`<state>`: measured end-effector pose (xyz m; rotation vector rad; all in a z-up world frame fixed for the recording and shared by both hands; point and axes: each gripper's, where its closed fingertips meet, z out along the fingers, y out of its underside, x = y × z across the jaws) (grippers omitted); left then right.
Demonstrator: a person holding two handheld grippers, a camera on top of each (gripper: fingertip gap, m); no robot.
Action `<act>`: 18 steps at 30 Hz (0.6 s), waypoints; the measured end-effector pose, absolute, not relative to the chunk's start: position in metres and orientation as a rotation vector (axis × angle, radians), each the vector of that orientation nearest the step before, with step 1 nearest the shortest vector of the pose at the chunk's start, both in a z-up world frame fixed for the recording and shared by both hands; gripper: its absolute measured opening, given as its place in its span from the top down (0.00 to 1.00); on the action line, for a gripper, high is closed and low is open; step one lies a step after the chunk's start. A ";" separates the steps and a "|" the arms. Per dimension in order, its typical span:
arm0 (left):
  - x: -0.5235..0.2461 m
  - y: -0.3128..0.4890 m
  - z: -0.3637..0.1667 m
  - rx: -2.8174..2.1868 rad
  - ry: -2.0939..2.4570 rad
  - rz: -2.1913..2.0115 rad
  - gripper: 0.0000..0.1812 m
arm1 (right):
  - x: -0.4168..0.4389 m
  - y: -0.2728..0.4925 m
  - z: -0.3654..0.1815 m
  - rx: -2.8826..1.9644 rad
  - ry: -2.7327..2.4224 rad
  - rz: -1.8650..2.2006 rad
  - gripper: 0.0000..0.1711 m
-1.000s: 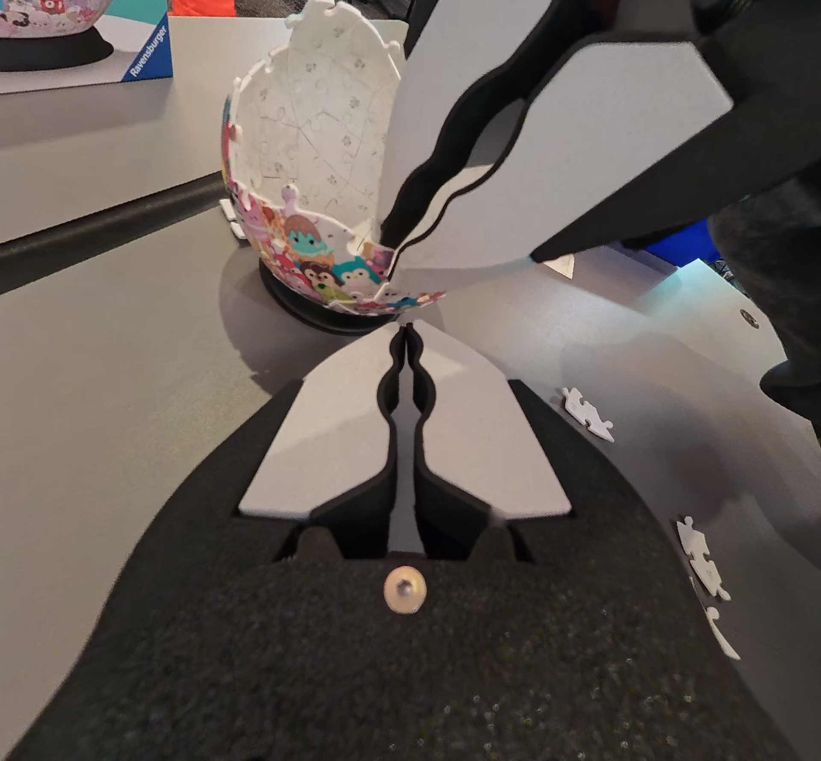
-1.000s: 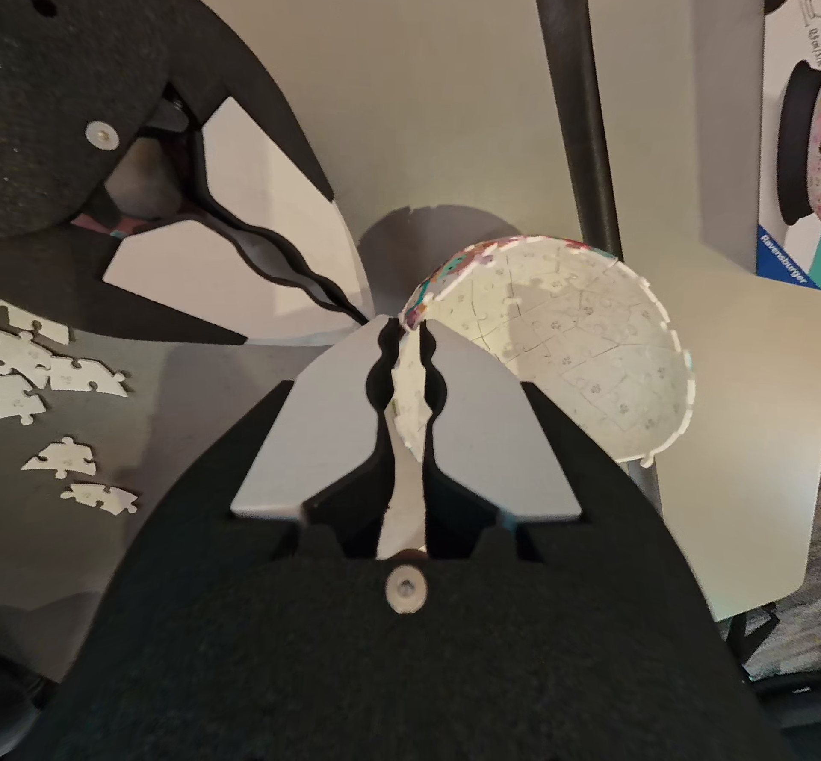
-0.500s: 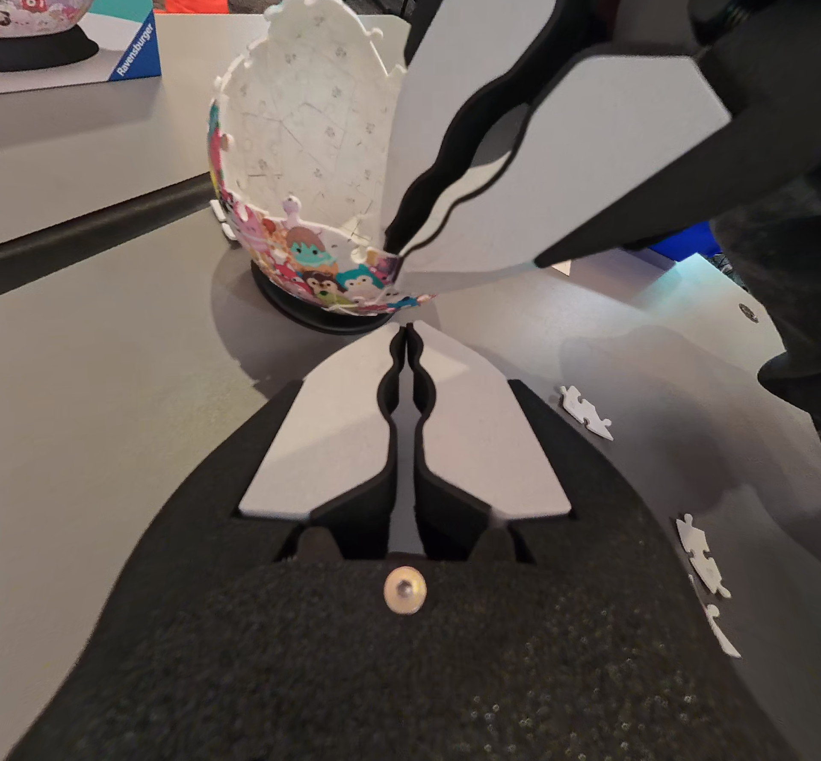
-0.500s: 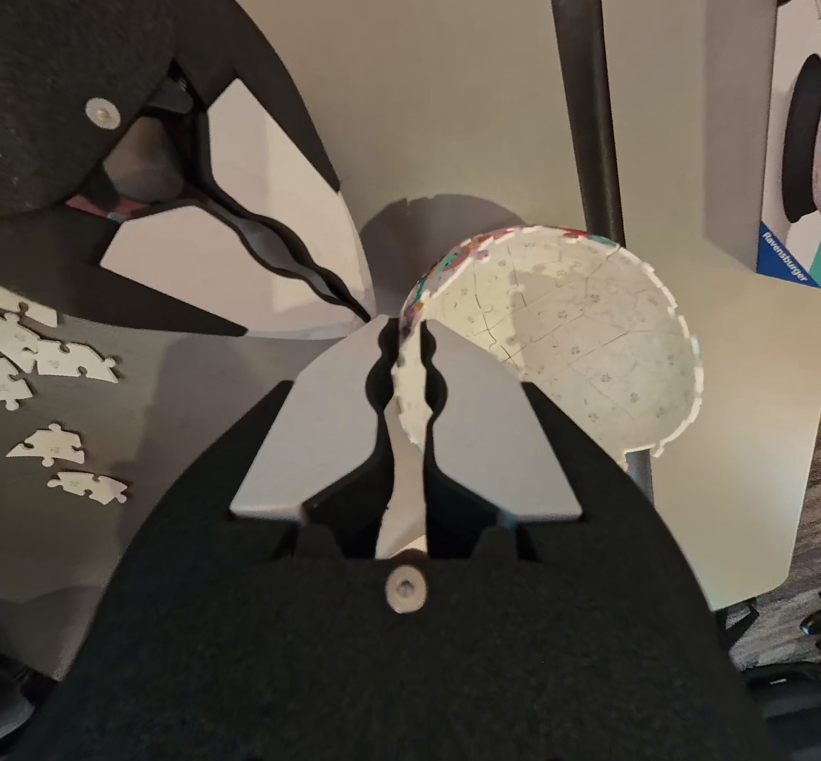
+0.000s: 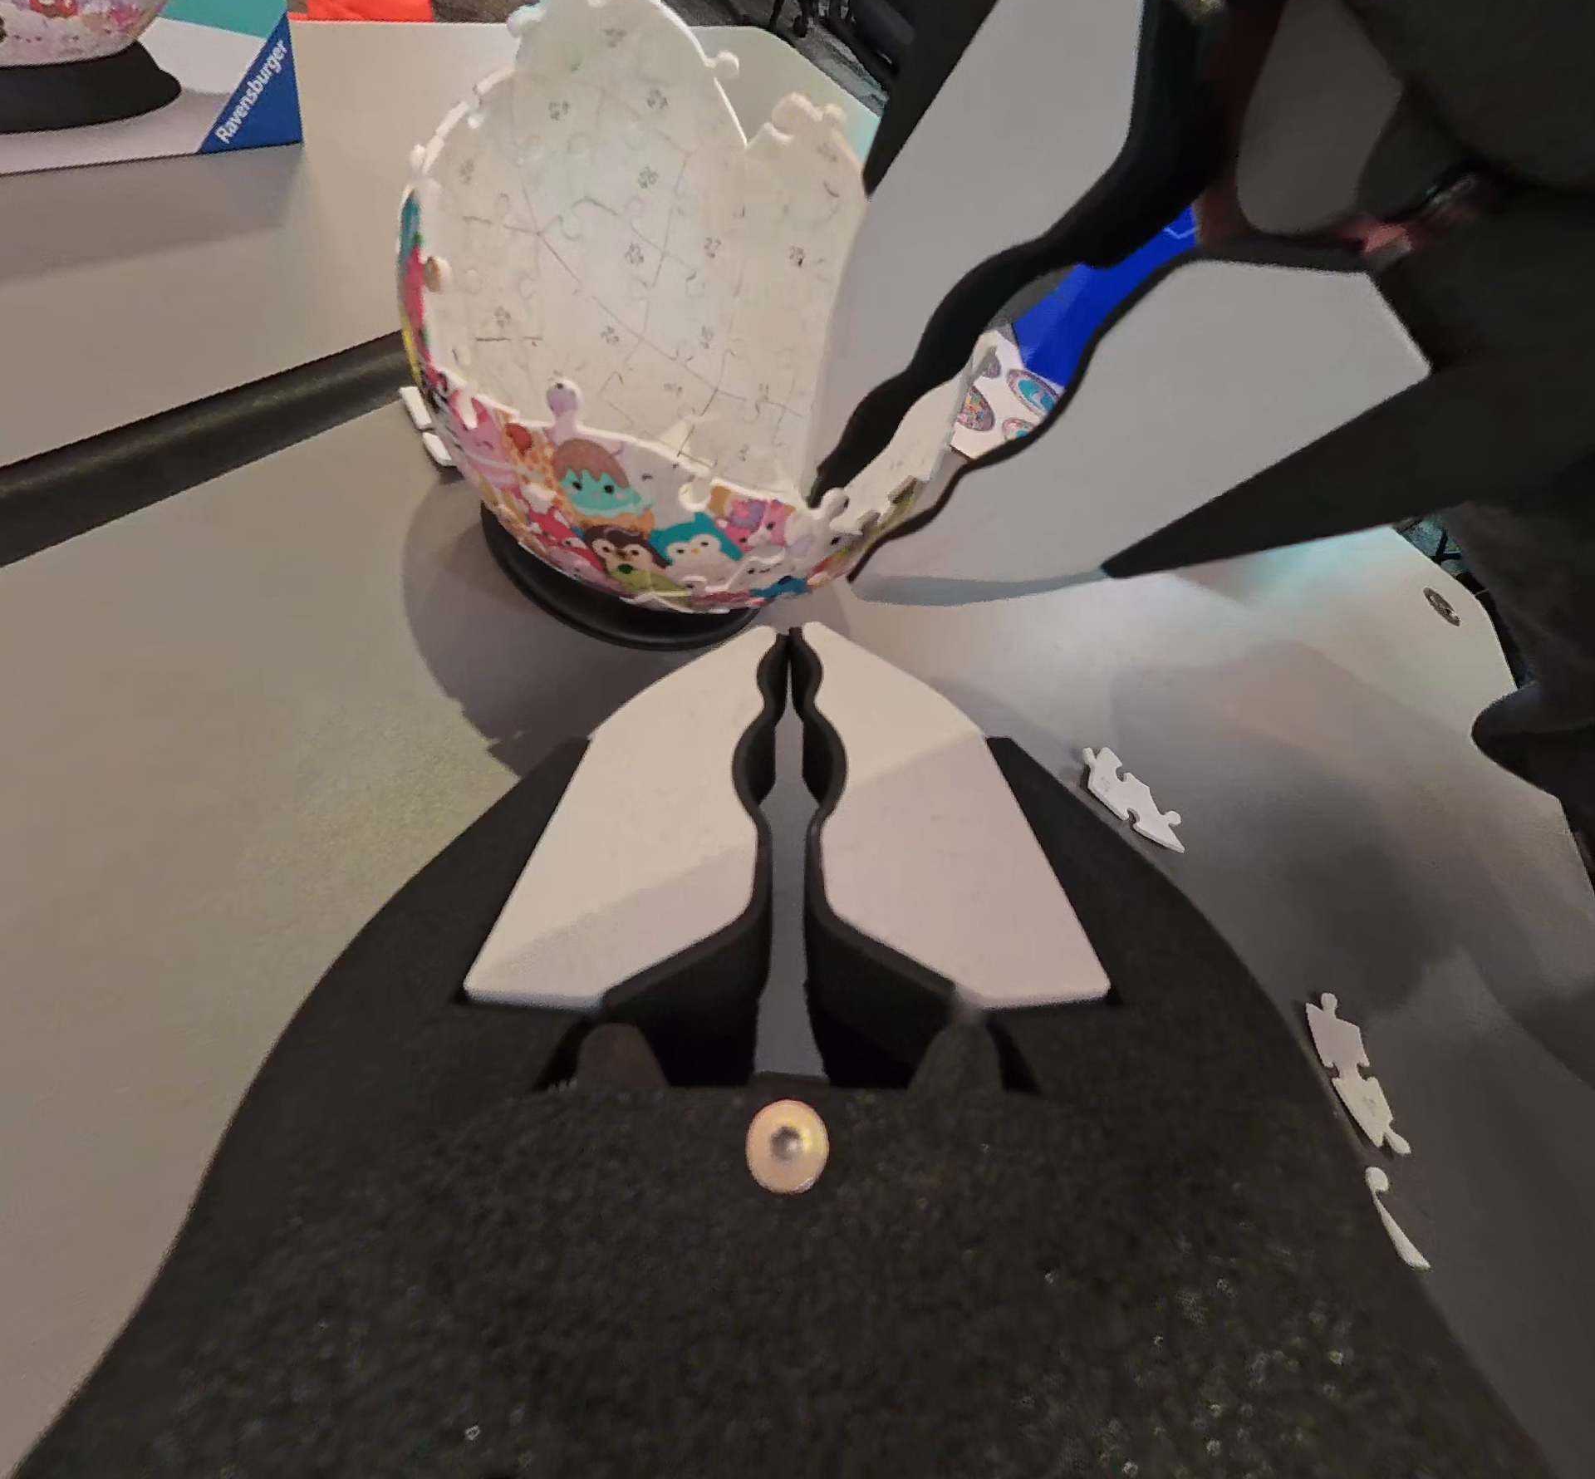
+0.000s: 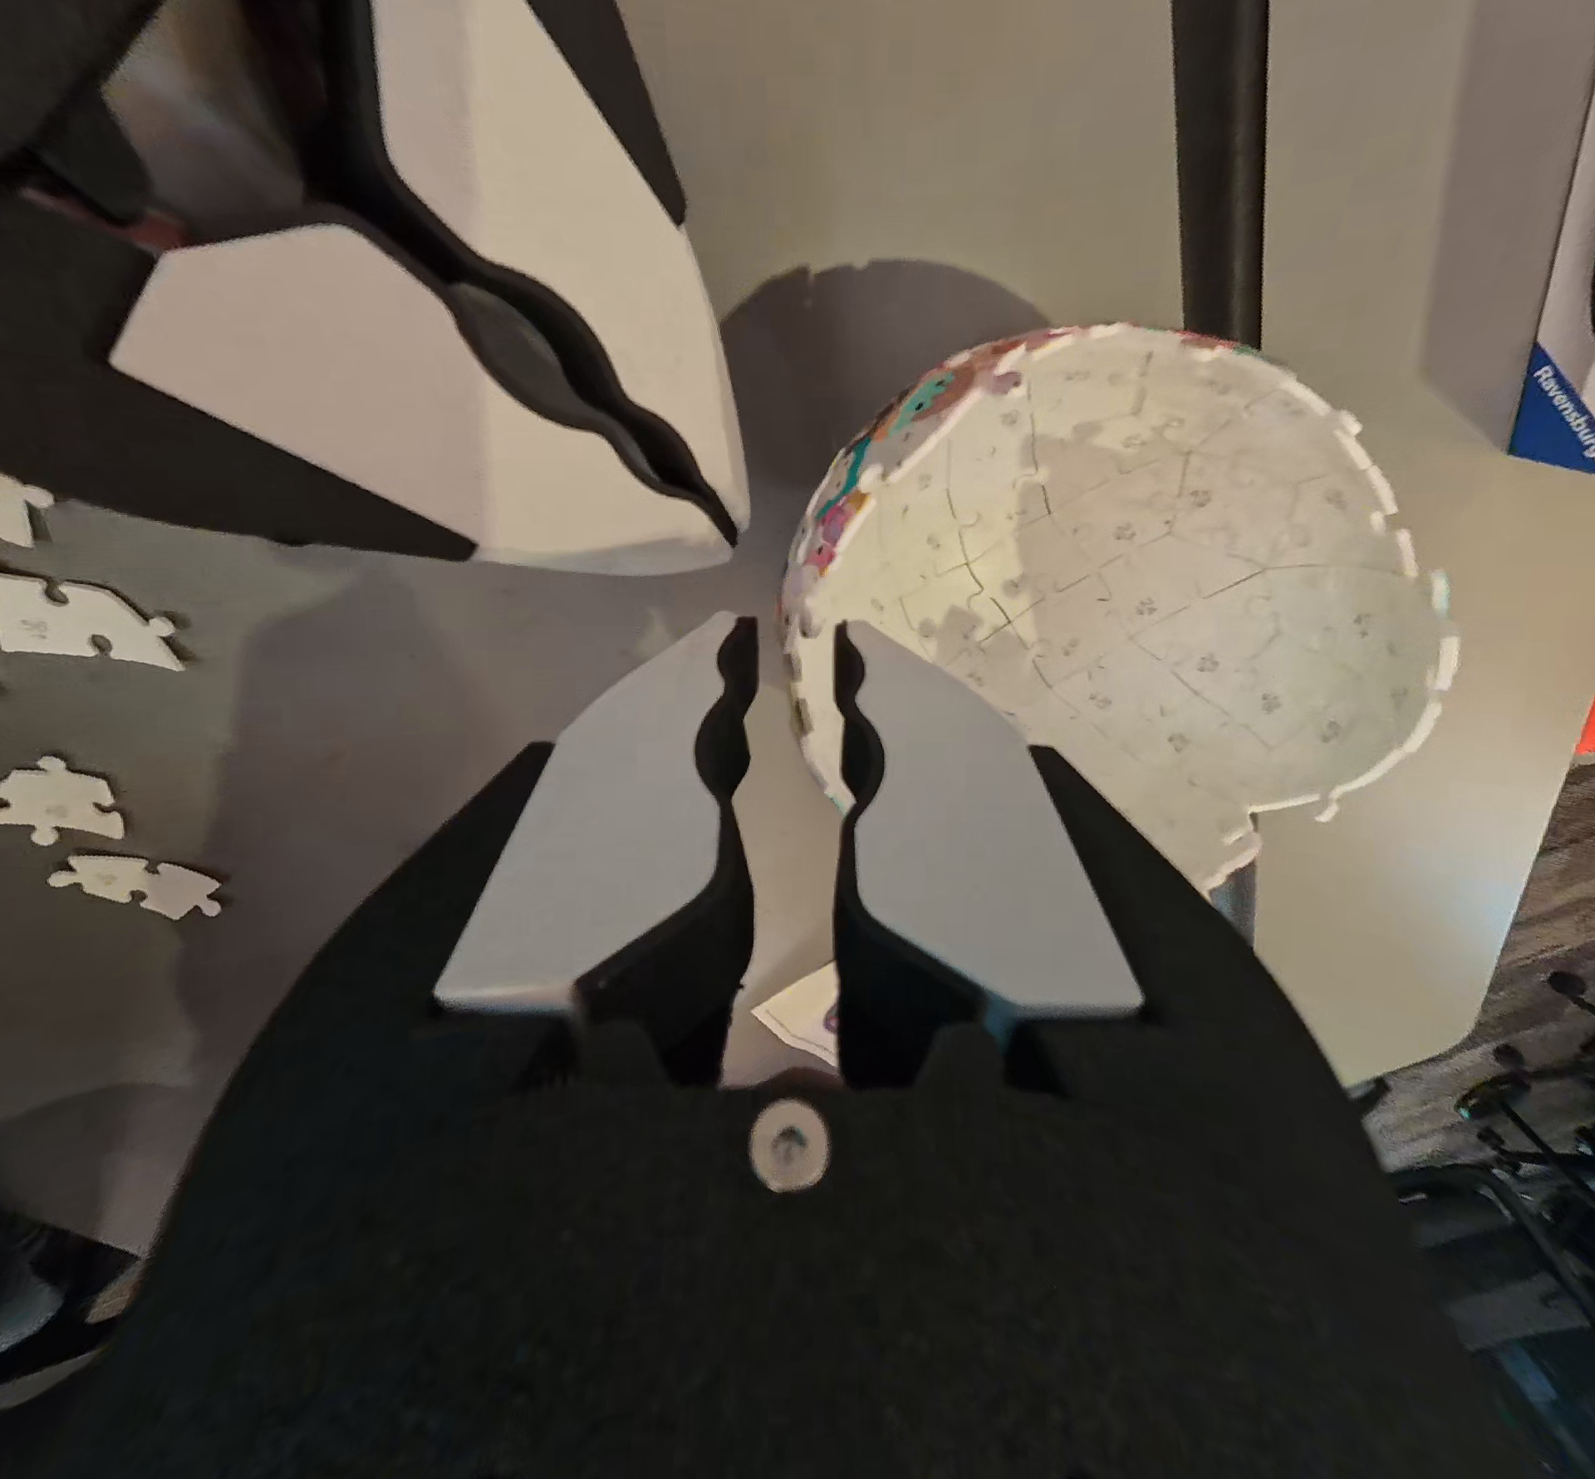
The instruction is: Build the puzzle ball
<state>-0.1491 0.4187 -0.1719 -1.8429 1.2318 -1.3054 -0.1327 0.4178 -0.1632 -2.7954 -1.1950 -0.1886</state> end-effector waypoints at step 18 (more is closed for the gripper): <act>-0.147 0.413 -0.174 -1.844 1.279 -1.313 1.00 | -0.130 0.414 -0.165 -2.831 -1.187 -0.142 0.97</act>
